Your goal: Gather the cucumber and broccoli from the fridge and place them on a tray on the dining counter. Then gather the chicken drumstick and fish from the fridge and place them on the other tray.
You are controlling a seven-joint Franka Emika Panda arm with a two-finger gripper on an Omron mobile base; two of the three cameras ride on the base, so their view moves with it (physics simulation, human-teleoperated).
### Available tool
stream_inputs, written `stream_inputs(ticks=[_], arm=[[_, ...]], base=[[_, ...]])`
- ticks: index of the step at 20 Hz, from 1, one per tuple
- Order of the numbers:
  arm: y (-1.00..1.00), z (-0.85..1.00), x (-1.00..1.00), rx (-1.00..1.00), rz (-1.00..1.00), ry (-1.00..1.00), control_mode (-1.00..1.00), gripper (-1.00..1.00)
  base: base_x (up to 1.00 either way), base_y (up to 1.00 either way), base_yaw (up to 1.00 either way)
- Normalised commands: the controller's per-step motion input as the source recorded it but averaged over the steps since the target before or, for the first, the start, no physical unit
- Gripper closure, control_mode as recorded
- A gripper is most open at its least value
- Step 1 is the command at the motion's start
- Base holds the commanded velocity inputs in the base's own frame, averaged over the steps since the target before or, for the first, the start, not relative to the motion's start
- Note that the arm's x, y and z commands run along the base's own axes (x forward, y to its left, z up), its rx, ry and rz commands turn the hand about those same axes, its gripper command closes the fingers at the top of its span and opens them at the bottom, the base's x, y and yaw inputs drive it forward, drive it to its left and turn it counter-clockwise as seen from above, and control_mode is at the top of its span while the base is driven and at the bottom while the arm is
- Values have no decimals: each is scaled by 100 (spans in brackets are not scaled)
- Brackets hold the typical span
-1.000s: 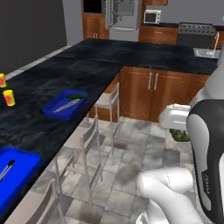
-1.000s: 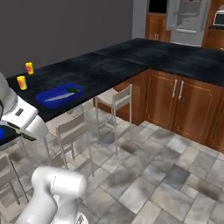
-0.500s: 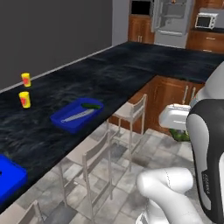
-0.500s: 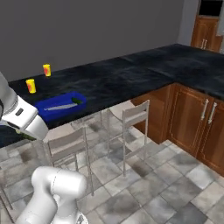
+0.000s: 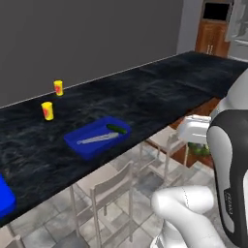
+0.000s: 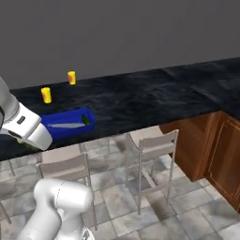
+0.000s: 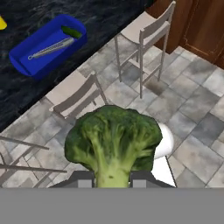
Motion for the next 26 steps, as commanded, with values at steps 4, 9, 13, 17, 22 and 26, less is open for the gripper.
stream_inputs(ticks=[4, 9, 13, 17, 22, 26], arm=[[0, 0, 0, 0, 0, 0, 100, 100], [0, 0, 0, 0, 0, 0, 100, 100], [0, 0, 0, 0, 0, 0, 100, 100], [0, 0, 0, 0, 0, 0, 100, 100], [0, 0, 0, 0, 0, 0, 100, 100], [0, 0, 0, 0, 0, 0, 100, 100]], base=[[70, -28, 48], [70, -28, 48], [65, -13, 43], [61, -8, 42], [50, 0, 27], [67, -11, 27]])
